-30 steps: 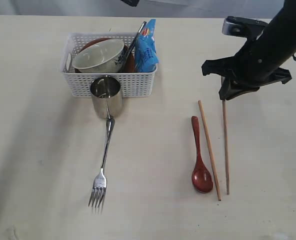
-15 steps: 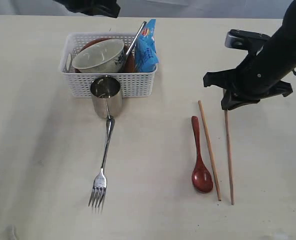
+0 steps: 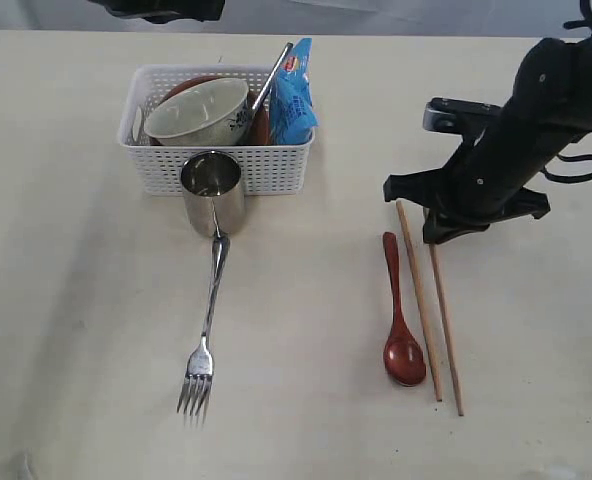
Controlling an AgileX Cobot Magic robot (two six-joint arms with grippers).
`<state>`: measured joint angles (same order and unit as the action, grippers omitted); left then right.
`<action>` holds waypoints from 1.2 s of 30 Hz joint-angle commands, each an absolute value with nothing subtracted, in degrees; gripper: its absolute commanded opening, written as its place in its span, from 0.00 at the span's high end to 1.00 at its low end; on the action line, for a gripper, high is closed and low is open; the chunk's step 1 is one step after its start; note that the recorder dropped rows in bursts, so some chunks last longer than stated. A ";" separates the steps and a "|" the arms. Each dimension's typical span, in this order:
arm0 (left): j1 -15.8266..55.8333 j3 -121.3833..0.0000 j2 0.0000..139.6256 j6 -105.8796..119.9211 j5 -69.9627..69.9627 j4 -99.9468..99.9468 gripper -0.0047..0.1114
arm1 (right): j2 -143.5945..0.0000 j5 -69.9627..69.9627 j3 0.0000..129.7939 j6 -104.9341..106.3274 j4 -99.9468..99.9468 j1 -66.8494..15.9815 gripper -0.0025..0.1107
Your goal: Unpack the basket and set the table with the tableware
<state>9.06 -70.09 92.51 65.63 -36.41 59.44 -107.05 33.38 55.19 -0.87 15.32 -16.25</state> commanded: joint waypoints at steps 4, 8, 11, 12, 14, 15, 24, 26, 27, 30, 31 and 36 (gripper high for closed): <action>9.26 -69.66 91.94 67.19 -35.79 61.57 0.96 | -108.23 31.29 55.22 -0.87 15.28 -16.25 0.98; 9.26 -69.66 91.94 67.19 -35.79 61.69 0.96 | -108.23 31.16 55.22 -0.70 15.28 -16.25 0.95; 9.26 -69.66 91.94 67.19 -35.79 61.69 0.96 | -108.23 30.67 55.22 -0.70 15.28 -16.25 0.78; 9.26 -69.66 91.94 67.19 -35.79 61.69 0.96 | -108.23 30.66 55.22 -0.70 15.28 -16.25 0.71; 9.26 -69.66 91.94 67.19 -35.79 61.69 0.96 | -108.23 30.45 55.22 -0.70 15.28 -16.25 0.60; 9.26 -69.66 91.94 67.19 -35.79 61.35 0.96 | -108.23 30.45 55.34 -0.57 15.28 -16.25 0.58; 9.26 -69.66 92.05 63.99 -37.52 45.61 0.96 | -99.93 36.48 63.93 1.53 11.91 -16.25 0.58; 9.26 -69.66 92.05 61.51 -37.52 44.10 0.95 | -97.90 36.48 65.96 1.90 11.91 -16.25 0.58; 9.26 -69.66 92.05 60.11 -37.40 42.93 0.93 | -96.69 36.38 67.47 2.34 11.91 -16.25 0.58; 9.26 -69.66 92.41 57.75 -37.67 40.16 0.82 | -94.59 36.12 69.93 4.17 11.91 -16.25 0.58; 9.26 -69.66 92.74 57.75 -38.26 39.97 0.77 | -94.32 35.86 70.36 4.69 11.91 -16.25 0.58; 10.10 -69.58 97.39 60.49 -40.11 40.02 0.49 | -93.78 34.54 70.58 6.96 11.91 -16.25 0.58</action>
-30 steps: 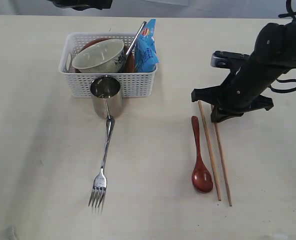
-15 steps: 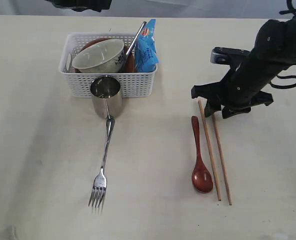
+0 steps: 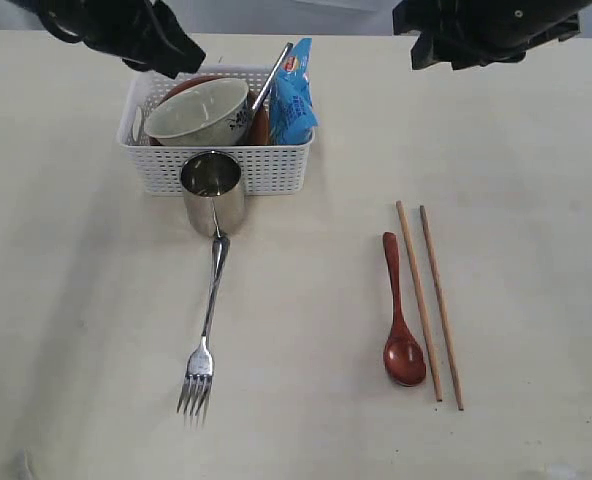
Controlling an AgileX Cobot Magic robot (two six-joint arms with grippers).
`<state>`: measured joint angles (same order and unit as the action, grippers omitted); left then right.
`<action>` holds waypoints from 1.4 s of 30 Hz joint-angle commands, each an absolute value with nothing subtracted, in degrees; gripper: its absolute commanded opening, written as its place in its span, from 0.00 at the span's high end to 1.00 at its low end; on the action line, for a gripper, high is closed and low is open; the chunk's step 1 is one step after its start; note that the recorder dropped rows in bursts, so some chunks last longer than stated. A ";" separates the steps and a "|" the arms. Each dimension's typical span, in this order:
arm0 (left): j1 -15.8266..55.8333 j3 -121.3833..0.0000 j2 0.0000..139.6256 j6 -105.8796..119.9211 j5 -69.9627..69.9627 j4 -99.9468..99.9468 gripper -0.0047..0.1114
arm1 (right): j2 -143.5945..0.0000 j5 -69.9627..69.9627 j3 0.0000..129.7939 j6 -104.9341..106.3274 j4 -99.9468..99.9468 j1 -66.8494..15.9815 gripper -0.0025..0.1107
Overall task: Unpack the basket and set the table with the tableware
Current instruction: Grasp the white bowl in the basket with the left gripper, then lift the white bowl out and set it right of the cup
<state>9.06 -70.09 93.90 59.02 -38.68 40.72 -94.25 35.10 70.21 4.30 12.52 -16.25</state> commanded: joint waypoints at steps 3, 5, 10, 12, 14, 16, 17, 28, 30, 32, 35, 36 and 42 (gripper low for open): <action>11.22 -69.58 101.26 62.17 -35.69 40.79 0.46 | -93.78 34.39 70.58 7.79 11.91 -16.25 0.58; 12.04 -69.58 103.11 62.40 -31.74 40.79 0.46 | -93.78 33.49 70.58 7.79 11.91 -16.25 0.58; 12.69 -69.82 105.58 62.55 -29.53 40.91 0.46 | -93.78 32.45 70.58 8.24 11.91 -16.25 0.58; 12.69 -69.82 105.95 62.55 -29.27 40.91 0.46 | -93.78 31.73 70.58 8.24 11.91 -16.25 0.58; 12.69 -69.82 106.25 62.55 -28.31 40.91 0.50 | -93.78 31.35 70.58 8.24 11.91 -16.25 0.58; 12.69 -69.82 106.63 62.67 -28.20 40.91 0.61 | -93.78 31.35 70.58 8.24 11.91 -16.25 0.58; 12.69 -69.82 106.62 62.81 -28.03 40.91 0.68 | -93.78 31.35 70.58 8.24 11.91 -16.25 0.58; 12.69 -73.16 104.43 62.91 -30.85 42.69 0.96 | -93.78 31.49 70.58 8.24 11.91 -16.25 0.58; 13.41 -73.00 100.96 62.75 -33.52 42.83 0.96 | -93.78 31.06 70.58 8.24 11.91 -16.15 0.58; 16.27 -73.00 97.33 62.75 -39.47 42.08 0.96 | -93.15 30.35 70.58 8.24 10.32 -16.15 0.58; 23.53 -69.35 93.44 61.43 -40.76 37.90 0.96 | -90.24 30.20 70.58 8.24 8.71 -16.15 0.58; 26.10 -67.98 93.21 61.28 -40.74 36.16 0.96 | -89.05 30.20 70.58 8.24 8.17 -16.15 0.58; 38.90 -62.83 96.41 50.56 -37.55 22.09 0.96 | -82.05 30.56 70.58 8.24 7.48 -16.15 0.58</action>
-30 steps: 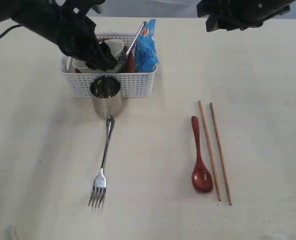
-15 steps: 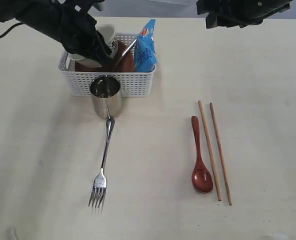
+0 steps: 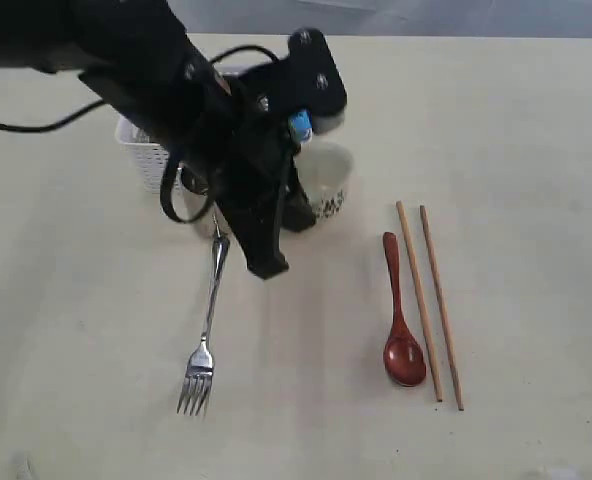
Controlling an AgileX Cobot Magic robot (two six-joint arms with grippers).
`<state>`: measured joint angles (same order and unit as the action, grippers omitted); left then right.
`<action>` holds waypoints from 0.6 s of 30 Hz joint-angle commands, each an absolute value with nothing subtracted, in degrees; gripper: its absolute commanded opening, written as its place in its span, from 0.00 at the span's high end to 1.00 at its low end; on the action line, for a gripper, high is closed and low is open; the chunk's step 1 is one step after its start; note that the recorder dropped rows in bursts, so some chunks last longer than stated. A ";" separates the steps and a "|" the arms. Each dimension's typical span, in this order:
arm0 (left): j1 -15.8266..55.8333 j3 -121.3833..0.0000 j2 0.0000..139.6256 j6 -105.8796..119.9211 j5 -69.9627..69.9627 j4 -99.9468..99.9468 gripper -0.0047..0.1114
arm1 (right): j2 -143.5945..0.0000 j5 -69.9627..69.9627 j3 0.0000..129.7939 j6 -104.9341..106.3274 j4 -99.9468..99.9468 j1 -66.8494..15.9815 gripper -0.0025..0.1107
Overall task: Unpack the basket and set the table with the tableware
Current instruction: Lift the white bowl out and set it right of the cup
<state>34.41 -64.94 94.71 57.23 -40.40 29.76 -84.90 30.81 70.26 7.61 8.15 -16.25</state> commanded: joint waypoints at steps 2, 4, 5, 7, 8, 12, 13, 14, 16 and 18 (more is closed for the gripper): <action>41.46 -62.55 98.16 48.50 -37.67 19.90 0.96 | -81.03 30.92 70.58 8.24 7.48 -16.15 0.58; 43.06 -62.55 99.50 48.14 -37.67 19.77 0.96 | -80.65 31.06 70.58 8.24 7.72 -16.15 0.58; 43.92 -62.55 100.21 48.14 -37.67 19.77 0.96 | -80.63 31.17 70.58 8.24 7.72 -16.15 0.58; 45.49 -62.55 101.35 48.14 -37.31 19.77 0.96 | -80.53 31.31 70.58 8.24 7.72 -16.15 0.58; 46.03 -62.55 101.96 48.14 -36.99 19.62 0.96 | -80.53 31.42 70.58 8.13 7.72 -16.15 0.58; 47.48 -62.55 104.21 43.36 -33.98 15.21 0.96 | -80.53 31.56 70.58 7.75 7.72 -16.15 0.58; 47.60 -62.55 104.82 41.30 -33.42 13.76 0.96 | -80.53 31.56 70.58 7.75 7.72 -16.15 0.58; 47.60 -62.50 105.25 39.18 -32.96 12.15 0.96 | -80.53 31.56 70.58 7.75 7.72 -16.15 0.58; 47.60 -62.50 105.78 36.72 -32.96 10.23 0.96 | -80.53 31.56 70.58 7.75 7.72 -16.15 0.58; 47.60 -62.50 105.90 35.69 -33.06 10.09 0.96 | -80.53 31.56 70.58 7.75 7.72 -16.15 0.58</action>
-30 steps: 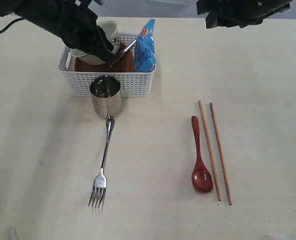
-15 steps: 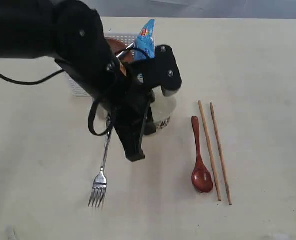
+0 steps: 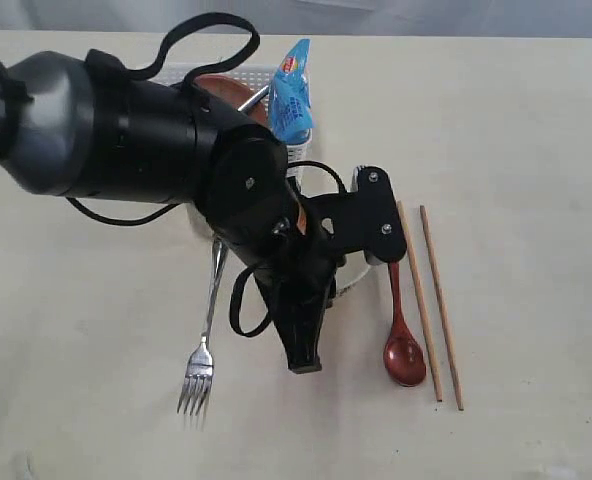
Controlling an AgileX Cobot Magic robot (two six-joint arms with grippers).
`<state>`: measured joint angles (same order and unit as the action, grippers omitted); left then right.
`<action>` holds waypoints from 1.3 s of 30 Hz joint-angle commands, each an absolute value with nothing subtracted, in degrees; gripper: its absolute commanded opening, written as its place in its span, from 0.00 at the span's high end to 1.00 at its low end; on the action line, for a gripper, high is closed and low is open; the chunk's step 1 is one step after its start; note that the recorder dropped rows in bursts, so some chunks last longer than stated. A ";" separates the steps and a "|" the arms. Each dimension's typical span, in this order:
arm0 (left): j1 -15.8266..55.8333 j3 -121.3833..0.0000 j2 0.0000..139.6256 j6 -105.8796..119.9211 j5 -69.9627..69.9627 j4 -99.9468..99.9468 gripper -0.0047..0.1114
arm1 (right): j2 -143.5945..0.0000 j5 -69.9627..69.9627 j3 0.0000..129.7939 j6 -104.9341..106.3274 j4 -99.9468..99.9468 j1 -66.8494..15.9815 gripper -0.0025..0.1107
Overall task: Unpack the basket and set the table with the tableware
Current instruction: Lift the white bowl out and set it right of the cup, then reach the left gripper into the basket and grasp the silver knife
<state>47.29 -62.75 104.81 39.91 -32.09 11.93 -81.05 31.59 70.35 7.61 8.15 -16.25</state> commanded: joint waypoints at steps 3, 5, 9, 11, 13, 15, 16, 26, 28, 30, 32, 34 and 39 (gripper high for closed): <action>47.60 -62.50 105.93 35.52 -33.06 11.40 0.95 | -80.53 31.56 70.58 7.75 7.72 -16.15 0.58; 47.60 -62.50 105.93 33.62 -33.06 11.74 0.91 | -80.53 31.56 70.58 7.75 7.72 -16.15 0.58; 47.60 -62.50 105.93 33.61 -33.39 15.01 0.65 | -80.53 31.45 70.58 7.73 7.72 -16.15 0.58; 47.60 -62.50 105.93 33.61 -33.52 15.70 0.56 | -80.53 31.45 70.58 7.73 7.72 -16.15 0.58; 47.60 -62.50 105.93 34.47 -33.52 17.73 0.55 | -80.53 31.35 70.58 7.73 7.72 -16.15 0.58; 47.60 -62.76 105.61 34.65 -33.52 18.28 0.55 | -80.53 31.35 70.58 7.73 7.72 -16.15 0.58; 47.60 -63.36 105.11 34.65 -34.15 18.28 0.55 | -80.53 31.24 70.58 7.73 7.72 -16.15 0.58; 44.27 -64.70 89.06 30.20 -37.92 10.09 0.55 | -80.53 31.13 70.58 8.56 7.49 -16.15 0.58; 40.78 -64.70 87.89 28.66 -37.42 7.68 0.55 | -80.53 31.35 70.58 9.32 7.49 -16.15 0.58; 35.99 -64.70 87.56 27.15 -35.94 6.88 0.55 | -80.53 31.35 70.58 9.32 7.49 -16.15 0.58; 31.28 -64.70 87.72 26.30 -34.54 6.88 0.55 | -80.65 31.35 70.58 9.32 7.49 -16.15 0.58; 26.50 -64.70 88.26 25.63 -33.34 6.88 0.55 | -80.77 31.35 70.58 9.32 7.49 -16.15 0.58; 15.27 -64.70 89.34 25.43 -29.05 7.90 0.55 | -81.40 30.70 70.58 9.45 7.40 -16.15 0.58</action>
<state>20.02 -64.34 89.02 26.14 -31.85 7.07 -81.05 31.59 70.35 8.94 8.10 -16.25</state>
